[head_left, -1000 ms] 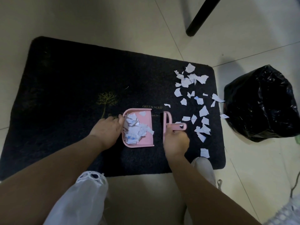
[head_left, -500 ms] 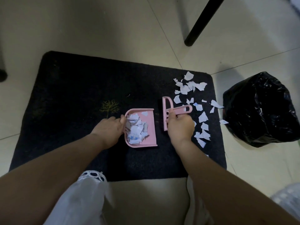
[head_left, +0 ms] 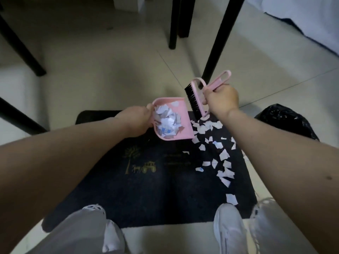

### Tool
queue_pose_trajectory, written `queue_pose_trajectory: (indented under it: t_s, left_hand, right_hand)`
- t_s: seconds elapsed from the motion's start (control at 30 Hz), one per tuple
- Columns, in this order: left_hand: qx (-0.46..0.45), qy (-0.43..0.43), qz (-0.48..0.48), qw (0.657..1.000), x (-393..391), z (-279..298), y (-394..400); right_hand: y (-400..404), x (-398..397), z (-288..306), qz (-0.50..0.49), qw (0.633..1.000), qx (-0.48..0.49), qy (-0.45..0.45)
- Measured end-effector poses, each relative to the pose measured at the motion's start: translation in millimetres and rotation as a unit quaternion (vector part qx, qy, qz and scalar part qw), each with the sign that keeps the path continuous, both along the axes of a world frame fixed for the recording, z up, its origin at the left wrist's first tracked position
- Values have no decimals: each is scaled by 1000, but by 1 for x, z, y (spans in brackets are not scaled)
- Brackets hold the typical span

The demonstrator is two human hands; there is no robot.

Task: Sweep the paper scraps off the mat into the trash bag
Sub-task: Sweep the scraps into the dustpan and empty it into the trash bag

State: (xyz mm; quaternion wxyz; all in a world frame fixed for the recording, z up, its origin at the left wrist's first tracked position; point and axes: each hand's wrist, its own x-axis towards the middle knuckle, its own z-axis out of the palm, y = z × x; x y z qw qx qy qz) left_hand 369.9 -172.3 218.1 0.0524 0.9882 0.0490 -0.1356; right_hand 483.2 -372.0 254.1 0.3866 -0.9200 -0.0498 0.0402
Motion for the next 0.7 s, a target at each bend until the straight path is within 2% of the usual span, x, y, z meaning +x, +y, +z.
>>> queue_pose_trajectory:
  t_s: [0.17, 0.3, 0.47, 0.57, 0.7]
  left_hand:
    - [-24, -22, 33, 999, 45, 42, -50]
    - [-68, -22, 28, 997, 80, 43, -110]
    - [-103, -12, 25, 994, 117, 23, -199]
    - [-110, -12, 16, 994, 139, 9, -258]
    - [-40, -12, -16, 999, 171, -7, -323]
  right_hand:
    - [-42, 33, 46, -34, 997, 73, -2]
    - [-111, 52, 51, -72, 992, 105, -21]
    - [-209, 65, 37, -160, 980, 109, -35]
    - [-267, 74, 20, -209, 974, 80, -37]
    - [-324, 86, -4, -262, 963, 38, -48]
